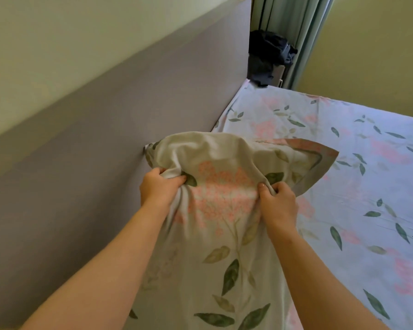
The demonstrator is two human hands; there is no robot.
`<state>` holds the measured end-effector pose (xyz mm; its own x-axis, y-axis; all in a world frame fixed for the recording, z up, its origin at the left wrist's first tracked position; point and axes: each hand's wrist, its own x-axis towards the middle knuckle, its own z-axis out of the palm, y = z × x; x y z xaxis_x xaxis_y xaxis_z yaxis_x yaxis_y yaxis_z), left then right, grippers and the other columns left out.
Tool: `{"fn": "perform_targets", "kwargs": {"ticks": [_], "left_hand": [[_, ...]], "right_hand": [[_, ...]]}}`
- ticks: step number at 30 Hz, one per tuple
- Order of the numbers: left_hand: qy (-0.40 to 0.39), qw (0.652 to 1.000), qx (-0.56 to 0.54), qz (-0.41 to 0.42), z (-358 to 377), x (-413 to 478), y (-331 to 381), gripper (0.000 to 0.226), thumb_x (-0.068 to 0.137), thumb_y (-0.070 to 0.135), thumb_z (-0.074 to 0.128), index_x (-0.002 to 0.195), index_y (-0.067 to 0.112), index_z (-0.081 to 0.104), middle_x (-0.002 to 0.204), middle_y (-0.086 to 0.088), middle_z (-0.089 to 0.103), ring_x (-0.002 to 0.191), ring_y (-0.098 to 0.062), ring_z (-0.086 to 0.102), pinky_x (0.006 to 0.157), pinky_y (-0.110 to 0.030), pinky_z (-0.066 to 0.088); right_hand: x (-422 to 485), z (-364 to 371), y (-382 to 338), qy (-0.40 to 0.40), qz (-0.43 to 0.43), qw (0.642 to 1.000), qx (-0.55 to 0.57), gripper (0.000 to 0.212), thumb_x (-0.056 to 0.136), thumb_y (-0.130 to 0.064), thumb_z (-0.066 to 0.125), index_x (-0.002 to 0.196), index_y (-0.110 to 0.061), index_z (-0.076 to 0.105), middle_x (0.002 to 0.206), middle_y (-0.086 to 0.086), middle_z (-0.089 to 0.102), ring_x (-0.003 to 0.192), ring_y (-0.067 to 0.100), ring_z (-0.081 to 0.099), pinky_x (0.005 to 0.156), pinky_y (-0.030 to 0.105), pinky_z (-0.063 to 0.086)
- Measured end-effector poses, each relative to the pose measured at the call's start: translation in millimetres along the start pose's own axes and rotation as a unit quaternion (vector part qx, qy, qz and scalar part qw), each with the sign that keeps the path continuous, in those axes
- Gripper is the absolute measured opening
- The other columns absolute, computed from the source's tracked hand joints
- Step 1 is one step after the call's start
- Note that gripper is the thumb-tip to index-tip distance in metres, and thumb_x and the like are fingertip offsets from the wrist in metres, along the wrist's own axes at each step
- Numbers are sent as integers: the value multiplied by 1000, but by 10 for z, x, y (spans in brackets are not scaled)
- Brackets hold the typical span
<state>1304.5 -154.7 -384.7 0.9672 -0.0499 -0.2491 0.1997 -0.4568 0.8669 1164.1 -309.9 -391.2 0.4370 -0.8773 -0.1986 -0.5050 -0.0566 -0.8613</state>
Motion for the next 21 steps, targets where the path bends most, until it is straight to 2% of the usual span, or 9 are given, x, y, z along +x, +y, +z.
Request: {"fn": "perform_targets", "kwargs": {"ticks": [3,6,9,13,15,18,21], "left_hand": [[-12,1000,15,-1,269,327,94,24,67,24,79,79,22,59,90,-2,64,91,-26,63,81,-35,53],[-19,999,26,9,548,598,174,23,66,23,79,78,22,60,87,-1,64,89,-25,63,83,-36,54],[-28,999,39,8,804,809,100,23,66,26,79,84,20,65,94,-4,68,93,-27,64,86,-41,55],[-27,999,43,-10,1008,913,-162,42,70,27,77,107,14,64,109,-6,67,102,-27,62,92,-41,52],[-25,999,37,-17,1029,914,-264,46,71,26,76,113,14,62,112,-6,66,104,-27,62,93,-41,51],[-23,999,36,-10,1017,895,-301,43,73,24,75,113,13,62,106,-3,64,97,-24,60,91,-38,51],[-26,999,39,10,993,922,-104,34,73,23,75,104,13,65,99,-2,66,90,-23,61,87,-37,53]], "right_hand": [[391,121,10,-3,17,1000,-12,25,92,-29,51,75,-10,48,67,2,48,60,14,44,52,29,34],[735,227,70,-5,41,999,-21,23,93,-27,51,78,-9,49,67,2,47,57,13,42,48,28,30],[967,334,197,-3,58,998,-34,22,93,-26,50,81,-9,50,68,2,48,57,14,43,48,27,31],[1116,513,418,-9,67,996,-63,24,93,-27,49,76,-11,47,67,2,47,57,15,43,49,29,32],[1105,569,499,-12,72,995,-68,23,93,-27,49,79,-9,48,66,2,47,57,15,44,52,31,33],[1074,569,525,-10,70,996,-61,23,93,-27,49,80,-9,49,66,1,47,57,14,43,54,32,35],[1121,501,370,-4,63,997,-35,22,92,-26,50,77,-10,49,66,2,47,57,14,43,52,29,34]]}}
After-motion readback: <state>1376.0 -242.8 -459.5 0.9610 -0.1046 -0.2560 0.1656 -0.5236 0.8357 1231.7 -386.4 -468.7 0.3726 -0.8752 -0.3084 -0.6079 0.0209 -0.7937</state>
